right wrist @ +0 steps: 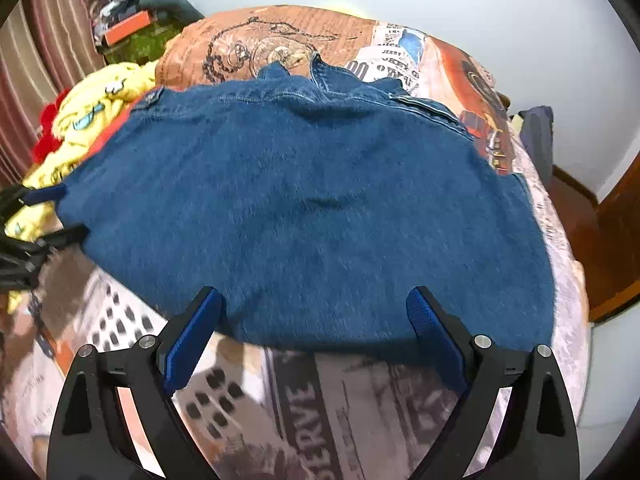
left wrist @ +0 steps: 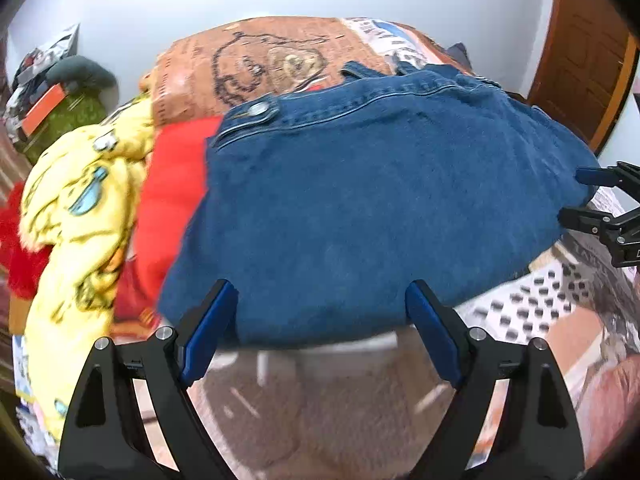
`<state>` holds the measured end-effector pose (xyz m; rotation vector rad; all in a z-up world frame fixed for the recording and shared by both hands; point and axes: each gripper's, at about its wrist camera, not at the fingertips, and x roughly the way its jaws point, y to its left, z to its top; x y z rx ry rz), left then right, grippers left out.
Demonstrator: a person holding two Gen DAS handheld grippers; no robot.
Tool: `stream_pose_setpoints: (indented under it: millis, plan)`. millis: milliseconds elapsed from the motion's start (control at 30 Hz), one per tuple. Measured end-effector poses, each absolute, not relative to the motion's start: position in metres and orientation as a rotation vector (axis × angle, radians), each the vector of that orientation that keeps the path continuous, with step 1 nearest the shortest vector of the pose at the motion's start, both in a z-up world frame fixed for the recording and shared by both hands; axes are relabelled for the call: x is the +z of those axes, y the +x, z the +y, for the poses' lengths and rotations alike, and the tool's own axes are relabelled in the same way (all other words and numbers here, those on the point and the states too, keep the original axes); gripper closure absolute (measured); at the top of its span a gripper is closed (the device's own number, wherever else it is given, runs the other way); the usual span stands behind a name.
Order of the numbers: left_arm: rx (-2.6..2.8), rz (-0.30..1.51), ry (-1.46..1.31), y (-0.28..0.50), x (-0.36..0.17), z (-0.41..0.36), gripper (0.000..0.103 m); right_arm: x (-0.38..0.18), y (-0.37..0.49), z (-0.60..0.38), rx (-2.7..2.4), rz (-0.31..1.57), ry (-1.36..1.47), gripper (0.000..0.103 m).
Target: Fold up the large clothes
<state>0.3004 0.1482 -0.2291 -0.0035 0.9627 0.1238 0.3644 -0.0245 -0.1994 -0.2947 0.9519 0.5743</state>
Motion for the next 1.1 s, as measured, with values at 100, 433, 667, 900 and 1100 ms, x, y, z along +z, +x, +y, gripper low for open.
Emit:
stream_pose_setpoints:
  millis: [100,433,667,900,1100]
  plan:
    - [0.142,0.966,-0.078,0.284,-0.225,0.164,0.016,-0.197,0.356,-0.027,0.554,0.944,-0.354,0.010]
    - [0.024,0.972,-0.740,0.261,-0.254,0.218,0.016,-0.166,0.362,-0.044,0.517,0.886,-0.226,0.010]
    - [-0.007,0.905,-0.888,0.285,-0.275,0.228,0.017,-0.189,0.380,-0.048,0.505,0.990,-0.098,0.010]
    - [-0.007,0.824,-1.034,0.311,-0.300,0.250,0.041,-0.195,0.379,-0.050,0.498,0.992,-0.094,0.010]
    - [0.065,0.809,-0.958,0.307,-0.284,0.243,0.069,-0.196,0.375,-0.044,0.483,0.985,-0.158,0.009]
